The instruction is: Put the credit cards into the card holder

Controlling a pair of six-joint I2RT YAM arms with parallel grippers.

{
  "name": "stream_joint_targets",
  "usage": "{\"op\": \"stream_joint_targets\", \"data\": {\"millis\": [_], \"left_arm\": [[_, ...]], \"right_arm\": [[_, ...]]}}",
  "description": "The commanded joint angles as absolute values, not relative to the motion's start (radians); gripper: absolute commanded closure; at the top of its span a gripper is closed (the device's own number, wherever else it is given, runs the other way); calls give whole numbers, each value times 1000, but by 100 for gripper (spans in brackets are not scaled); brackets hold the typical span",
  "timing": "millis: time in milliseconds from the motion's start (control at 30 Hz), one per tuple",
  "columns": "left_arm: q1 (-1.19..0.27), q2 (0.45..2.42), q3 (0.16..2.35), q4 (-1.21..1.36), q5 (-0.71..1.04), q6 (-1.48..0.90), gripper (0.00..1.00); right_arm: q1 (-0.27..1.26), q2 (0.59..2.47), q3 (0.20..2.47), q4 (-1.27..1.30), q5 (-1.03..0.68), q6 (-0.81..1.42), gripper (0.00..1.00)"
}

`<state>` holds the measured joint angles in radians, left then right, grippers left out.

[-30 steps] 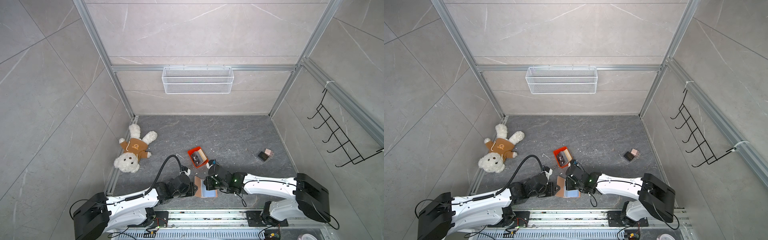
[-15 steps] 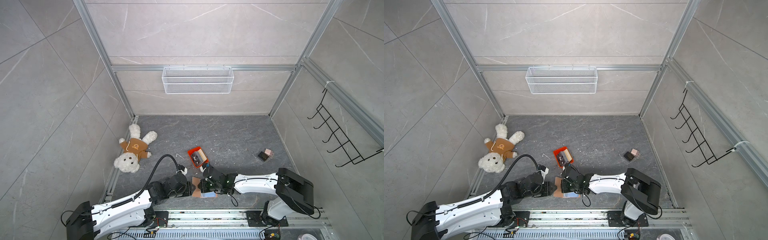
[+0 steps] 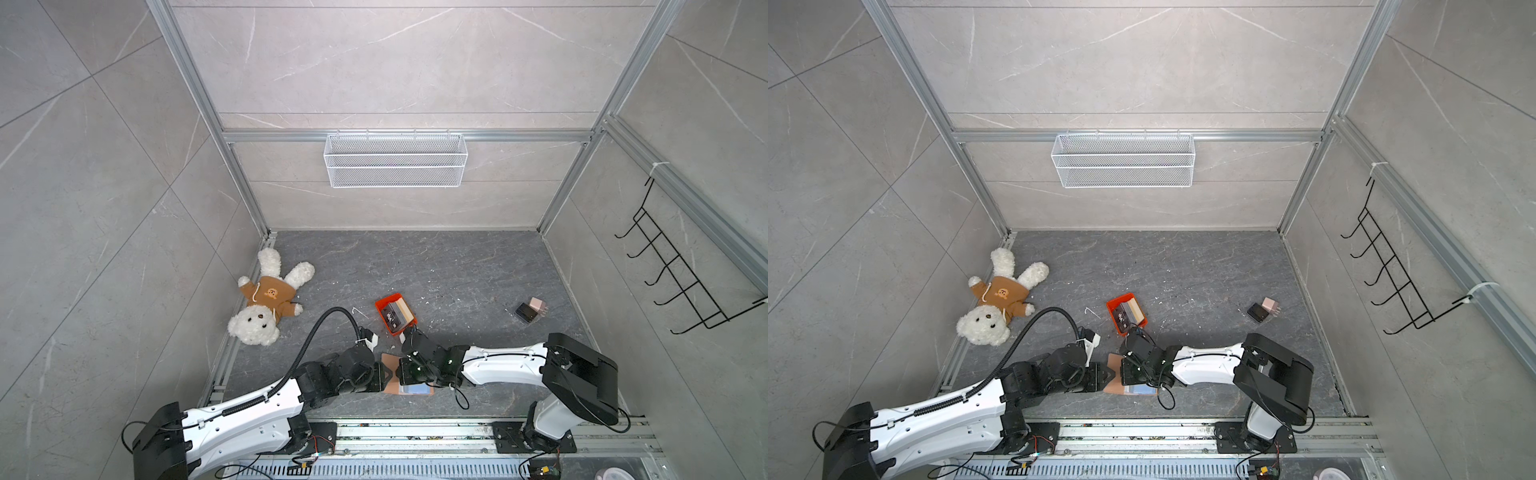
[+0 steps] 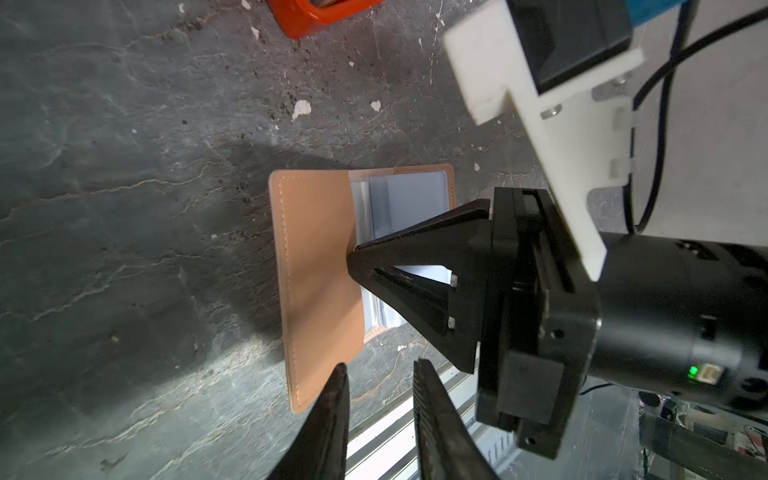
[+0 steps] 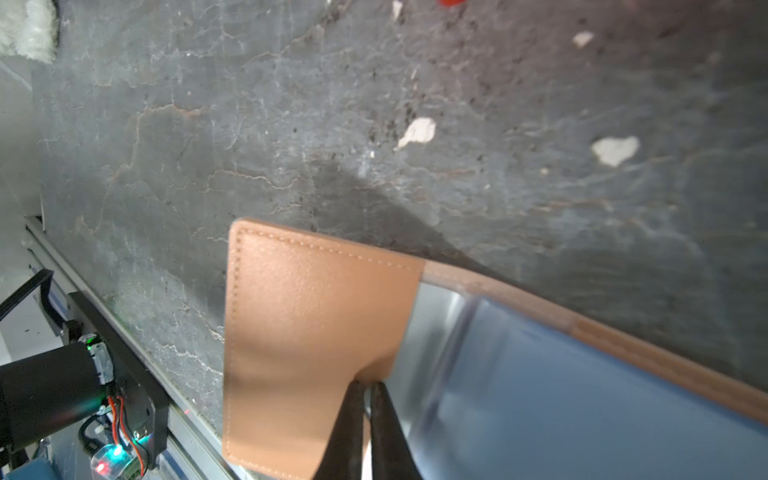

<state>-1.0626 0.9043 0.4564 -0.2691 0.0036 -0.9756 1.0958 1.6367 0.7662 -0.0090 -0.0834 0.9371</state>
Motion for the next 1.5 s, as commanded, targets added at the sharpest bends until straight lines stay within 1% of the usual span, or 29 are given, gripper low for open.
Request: {"op": "stream_joint_targets", "data": {"millis": [0, 100, 200, 367, 567, 700, 833, 1033, 1133, 1300, 1467], "left_arm": [[-1065, 932, 444, -176, -15, -948, 71], [-1065, 945, 432, -170, -17, -961, 71], [-1065, 949, 378, -98, -1, -976, 70], [-1066, 942, 364, -83, 26, -962, 70], [-1064, 903, 360, -123, -23, -925, 70], [-1065, 925, 348, -84, -17, -921, 70], [-1065, 980, 360, -55, -12, -906, 70], [-1066, 1088, 403, -35, 24, -902, 68], [-1065, 1093, 407, -52, 17, -925, 66], [-1065, 1062, 425, -100, 0, -958, 64], [-1065, 1093, 437, -117, -28, -1003, 64]], "right_arm": [[1105, 1620, 779, -63, -49, 973, 90], [1113, 1585, 767, -59, -24, 992, 90], [1125, 1556, 763, -59, -4, 994, 90], [1149, 1450, 711, -50, 49, 1012, 90], [1157, 1319, 677, -143, 107, 992, 90], [1167, 1268, 672, -181, 128, 969, 89], [1166, 1256, 681, -200, 138, 942, 88], [1167, 1310, 716, -172, 103, 878, 87], [1168, 1298, 712, -144, 91, 857, 87], [1168, 1266, 723, -174, 66, 811, 85], [1167, 1207, 685, -176, 73, 804, 85]]}}
